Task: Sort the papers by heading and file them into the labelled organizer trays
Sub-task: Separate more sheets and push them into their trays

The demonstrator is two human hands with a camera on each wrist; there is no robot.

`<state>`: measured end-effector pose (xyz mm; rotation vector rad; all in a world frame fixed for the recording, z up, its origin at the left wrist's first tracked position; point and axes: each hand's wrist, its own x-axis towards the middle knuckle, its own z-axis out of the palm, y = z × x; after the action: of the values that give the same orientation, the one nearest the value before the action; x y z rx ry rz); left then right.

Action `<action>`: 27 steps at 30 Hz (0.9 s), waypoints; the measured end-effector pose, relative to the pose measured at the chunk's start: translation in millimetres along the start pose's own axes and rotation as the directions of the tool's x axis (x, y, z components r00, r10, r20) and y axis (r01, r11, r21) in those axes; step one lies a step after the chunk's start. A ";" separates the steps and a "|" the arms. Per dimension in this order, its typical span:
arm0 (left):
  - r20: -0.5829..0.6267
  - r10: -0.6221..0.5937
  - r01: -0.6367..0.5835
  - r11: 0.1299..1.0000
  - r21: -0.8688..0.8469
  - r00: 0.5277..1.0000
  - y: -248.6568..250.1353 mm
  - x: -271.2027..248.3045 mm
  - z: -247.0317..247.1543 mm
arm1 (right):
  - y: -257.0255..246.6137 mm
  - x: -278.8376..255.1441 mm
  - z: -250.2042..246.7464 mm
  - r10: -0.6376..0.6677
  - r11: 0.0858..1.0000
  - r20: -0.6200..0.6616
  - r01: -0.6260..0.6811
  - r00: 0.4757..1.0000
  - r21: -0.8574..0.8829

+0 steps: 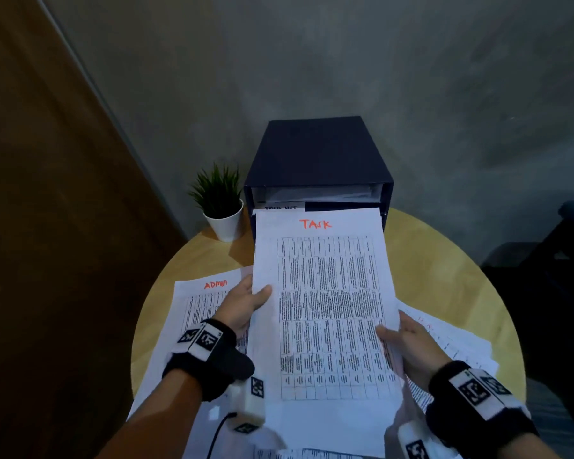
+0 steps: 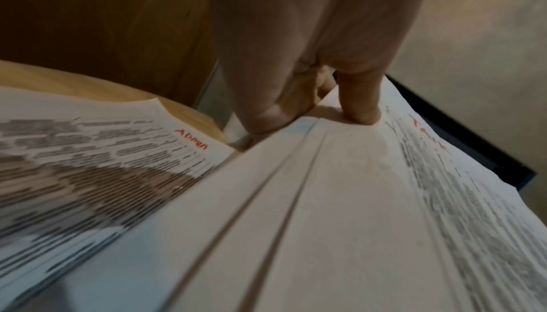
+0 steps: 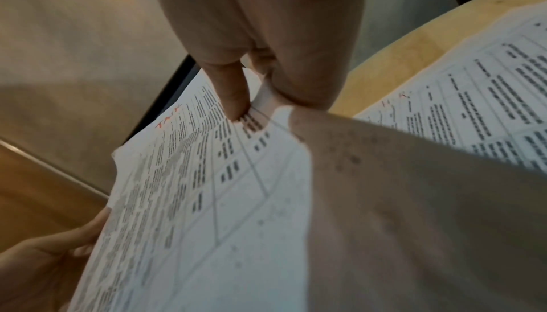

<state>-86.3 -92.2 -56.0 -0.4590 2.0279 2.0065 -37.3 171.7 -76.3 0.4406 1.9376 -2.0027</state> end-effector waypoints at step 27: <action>-0.038 0.033 -0.030 0.997 0.074 0.999 52.4 30.4 -6.2 | -98.6 45.0 9.8 -0.080 0.990 0.017 0.077 0.997 0.118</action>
<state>-134.5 -99.7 -19.6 -0.4579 2.1367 1.9481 -120.6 164.2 -6.5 0.3743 1.8582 -2.1694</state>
